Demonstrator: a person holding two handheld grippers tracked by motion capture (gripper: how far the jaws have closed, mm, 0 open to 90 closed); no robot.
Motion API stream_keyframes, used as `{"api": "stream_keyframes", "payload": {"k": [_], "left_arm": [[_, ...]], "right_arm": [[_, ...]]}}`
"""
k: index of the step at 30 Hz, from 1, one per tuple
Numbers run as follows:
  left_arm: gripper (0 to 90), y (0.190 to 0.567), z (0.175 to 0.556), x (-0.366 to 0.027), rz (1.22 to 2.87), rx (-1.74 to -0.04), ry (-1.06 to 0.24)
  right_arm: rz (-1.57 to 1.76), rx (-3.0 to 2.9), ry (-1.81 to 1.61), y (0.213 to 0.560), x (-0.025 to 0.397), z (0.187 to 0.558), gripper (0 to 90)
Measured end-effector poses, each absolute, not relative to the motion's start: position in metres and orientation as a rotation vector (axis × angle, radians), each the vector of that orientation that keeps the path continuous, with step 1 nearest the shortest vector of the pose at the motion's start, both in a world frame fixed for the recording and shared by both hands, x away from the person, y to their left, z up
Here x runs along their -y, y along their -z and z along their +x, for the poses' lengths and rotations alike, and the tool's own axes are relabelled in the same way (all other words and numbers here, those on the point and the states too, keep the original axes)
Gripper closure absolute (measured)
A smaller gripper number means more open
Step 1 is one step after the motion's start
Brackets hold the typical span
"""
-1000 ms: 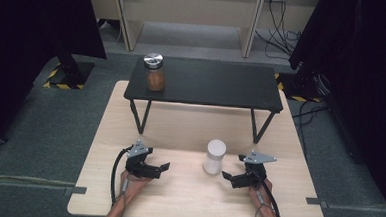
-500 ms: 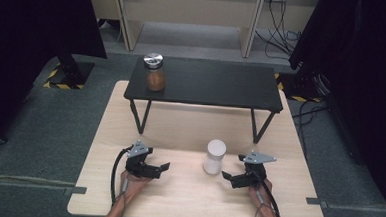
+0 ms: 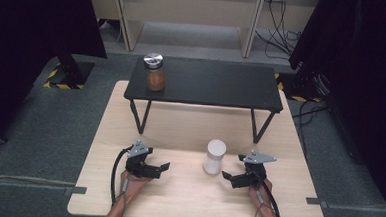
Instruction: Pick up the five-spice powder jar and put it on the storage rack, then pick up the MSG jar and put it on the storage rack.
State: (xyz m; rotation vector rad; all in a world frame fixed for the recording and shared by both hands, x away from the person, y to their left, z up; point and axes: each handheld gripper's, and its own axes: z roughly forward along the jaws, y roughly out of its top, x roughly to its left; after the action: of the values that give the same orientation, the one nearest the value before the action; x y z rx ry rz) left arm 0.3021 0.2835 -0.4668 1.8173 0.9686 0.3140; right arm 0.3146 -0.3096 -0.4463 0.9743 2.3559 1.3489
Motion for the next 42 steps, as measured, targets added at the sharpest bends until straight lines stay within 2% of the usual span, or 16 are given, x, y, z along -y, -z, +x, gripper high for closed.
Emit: {"api": "stream_keyframes", "payload": {"k": [29, 37, 42], "left_arm": [[0.9, 0.467, 0.302, -0.283, 1.819, -0.965, -0.320], [1.0, 0.467, 0.301, -0.283, 1.819, -0.965, -0.320], [1.1, 0.467, 0.302, -0.283, 1.820, -0.965, -0.318]], "right_arm": [[0.974, -2.358, -1.360, 0.447, 0.311, 0.315, 0.8], [0.972, -2.379, -1.454, 0.447, 0.321, 0.321, 0.9], [0.942, -2.374, -1.457, 0.439, 0.318, 0.316, 1.0]]}}
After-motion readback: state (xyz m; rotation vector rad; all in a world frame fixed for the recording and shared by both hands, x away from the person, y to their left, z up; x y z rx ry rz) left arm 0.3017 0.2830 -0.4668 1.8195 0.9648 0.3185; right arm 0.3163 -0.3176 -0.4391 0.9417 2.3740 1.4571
